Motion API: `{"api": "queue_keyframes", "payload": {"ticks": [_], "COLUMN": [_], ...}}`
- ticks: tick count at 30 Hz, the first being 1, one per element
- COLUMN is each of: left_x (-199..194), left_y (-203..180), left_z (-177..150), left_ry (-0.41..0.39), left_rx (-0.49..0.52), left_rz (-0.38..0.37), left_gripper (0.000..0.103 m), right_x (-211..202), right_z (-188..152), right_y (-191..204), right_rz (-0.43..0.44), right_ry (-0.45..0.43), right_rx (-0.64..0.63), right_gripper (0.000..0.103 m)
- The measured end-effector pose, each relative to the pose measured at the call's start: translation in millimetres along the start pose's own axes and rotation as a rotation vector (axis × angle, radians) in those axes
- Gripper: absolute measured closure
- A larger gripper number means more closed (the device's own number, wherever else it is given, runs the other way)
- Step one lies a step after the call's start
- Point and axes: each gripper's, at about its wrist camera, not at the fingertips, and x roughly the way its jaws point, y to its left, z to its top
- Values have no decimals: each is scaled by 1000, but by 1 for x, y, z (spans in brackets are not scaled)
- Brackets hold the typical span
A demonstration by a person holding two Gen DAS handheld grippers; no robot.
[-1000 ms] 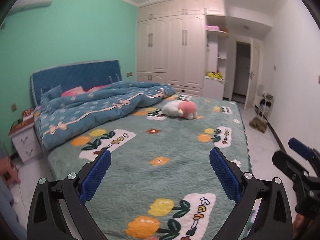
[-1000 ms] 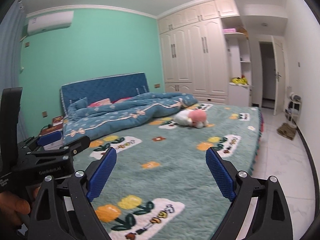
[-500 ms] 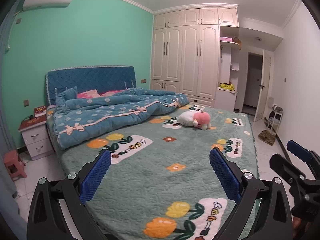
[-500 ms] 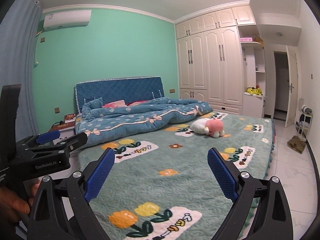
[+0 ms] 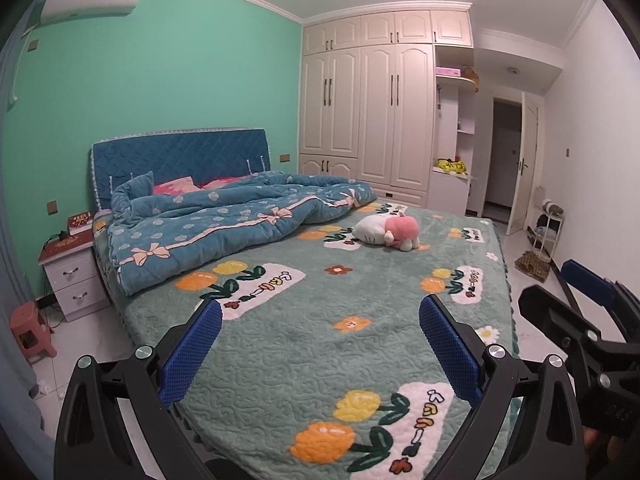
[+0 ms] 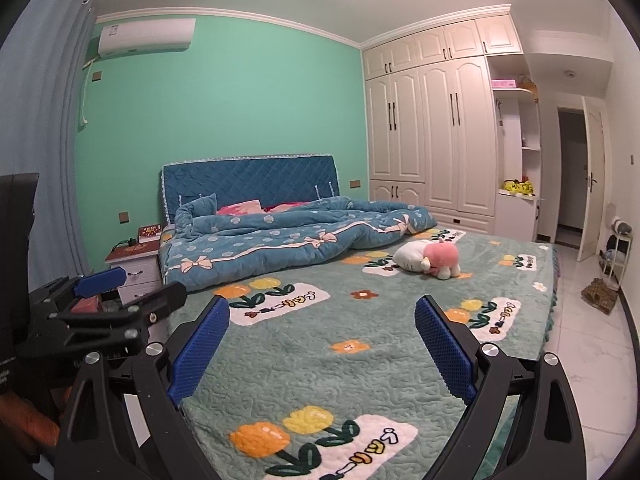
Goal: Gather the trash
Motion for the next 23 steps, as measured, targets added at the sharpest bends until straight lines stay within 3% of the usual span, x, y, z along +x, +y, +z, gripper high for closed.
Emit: {"api": "queue_keyframes", "payload": {"ticks": [23], "left_x": [7], "left_y": [-12], "left_z": [-2], "left_ry": [36], "left_rx": [40], "left_rz": [-37], "left_gripper": [6], "right_x": [-4], "right_z": [1], "right_y": [-18], "right_rz": [-47], "right_ry": [-12], "right_rx": [38], "right_gripper": [5]}}
